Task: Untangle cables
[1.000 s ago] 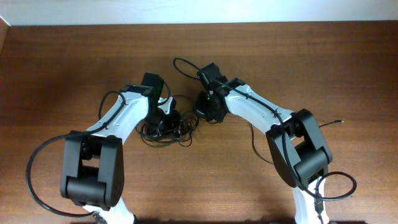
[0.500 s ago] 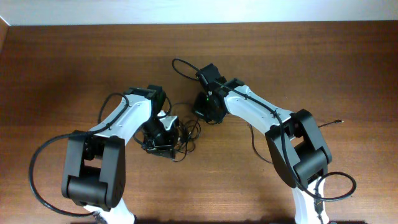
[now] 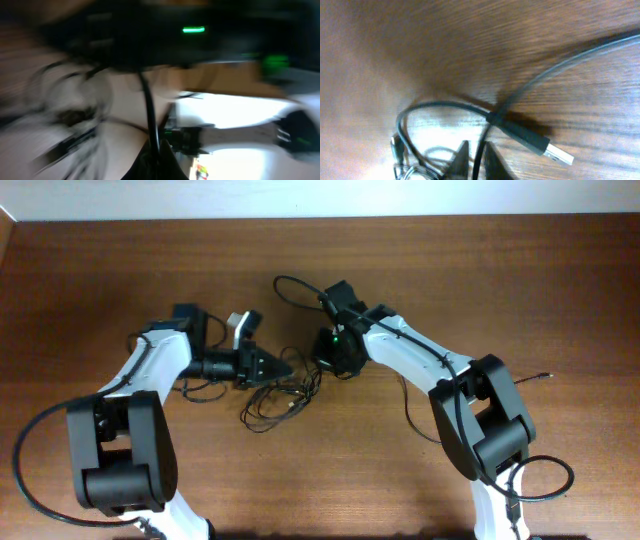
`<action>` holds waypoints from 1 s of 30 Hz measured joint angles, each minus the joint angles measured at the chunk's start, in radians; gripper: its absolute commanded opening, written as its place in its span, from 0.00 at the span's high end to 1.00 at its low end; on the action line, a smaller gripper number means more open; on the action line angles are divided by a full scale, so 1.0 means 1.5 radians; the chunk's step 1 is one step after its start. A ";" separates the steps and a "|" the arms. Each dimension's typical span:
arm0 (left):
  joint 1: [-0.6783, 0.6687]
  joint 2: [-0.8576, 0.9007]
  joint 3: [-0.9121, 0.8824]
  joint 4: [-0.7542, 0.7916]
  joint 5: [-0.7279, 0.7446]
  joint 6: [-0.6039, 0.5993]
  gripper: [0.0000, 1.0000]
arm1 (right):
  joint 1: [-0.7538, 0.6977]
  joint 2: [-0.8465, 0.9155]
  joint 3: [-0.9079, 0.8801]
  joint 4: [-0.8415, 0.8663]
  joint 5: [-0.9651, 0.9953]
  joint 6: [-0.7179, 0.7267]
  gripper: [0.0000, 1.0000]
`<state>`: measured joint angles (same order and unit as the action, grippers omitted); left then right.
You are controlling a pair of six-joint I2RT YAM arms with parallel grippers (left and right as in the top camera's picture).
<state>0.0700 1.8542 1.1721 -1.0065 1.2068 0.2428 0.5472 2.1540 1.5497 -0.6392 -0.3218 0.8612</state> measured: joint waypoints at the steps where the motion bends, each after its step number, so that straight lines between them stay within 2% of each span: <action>1: 0.011 0.000 0.000 0.001 -0.052 -0.026 1.00 | -0.013 0.000 0.000 0.000 -0.026 -0.035 0.27; 3: 0.021 0.000 0.000 0.007 -0.177 -0.091 1.00 | -0.042 -0.003 0.000 -0.007 -0.093 -0.104 0.22; 6: 0.019 0.000 0.000 0.038 -0.278 -0.156 1.00 | -0.091 -0.021 0.000 -0.067 -0.203 -0.188 0.15; 11: 0.019 0.000 -0.001 0.079 -0.326 -0.213 1.00 | -0.117 -0.025 0.000 -0.208 -0.280 -0.326 0.20; 14: 0.018 0.000 -0.002 0.087 -0.326 -0.239 1.00 | -0.098 -0.026 0.000 -0.203 -0.288 -0.372 0.21; 19: -0.011 0.000 -0.002 0.089 -0.326 -0.251 1.00 | -0.065 -0.026 0.000 -0.161 -0.278 -0.387 0.39; 26: -0.030 0.000 -0.002 0.089 -0.318 -0.253 1.00 | -0.022 -0.026 0.000 -0.139 -0.129 -0.363 0.53; 27: -0.030 0.000 -0.002 0.089 -0.312 -0.254 1.00 | -0.021 -0.026 0.000 -0.139 -0.117 -0.361 0.59; 30: -0.030 0.000 -0.002 0.089 -0.287 -0.255 1.00 | -0.007 -0.026 0.000 -0.137 -0.084 -0.353 0.69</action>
<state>0.0254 1.8538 1.1694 -0.8734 0.7769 -0.1402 0.5373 2.1155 1.5497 -0.8440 -0.4480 0.3321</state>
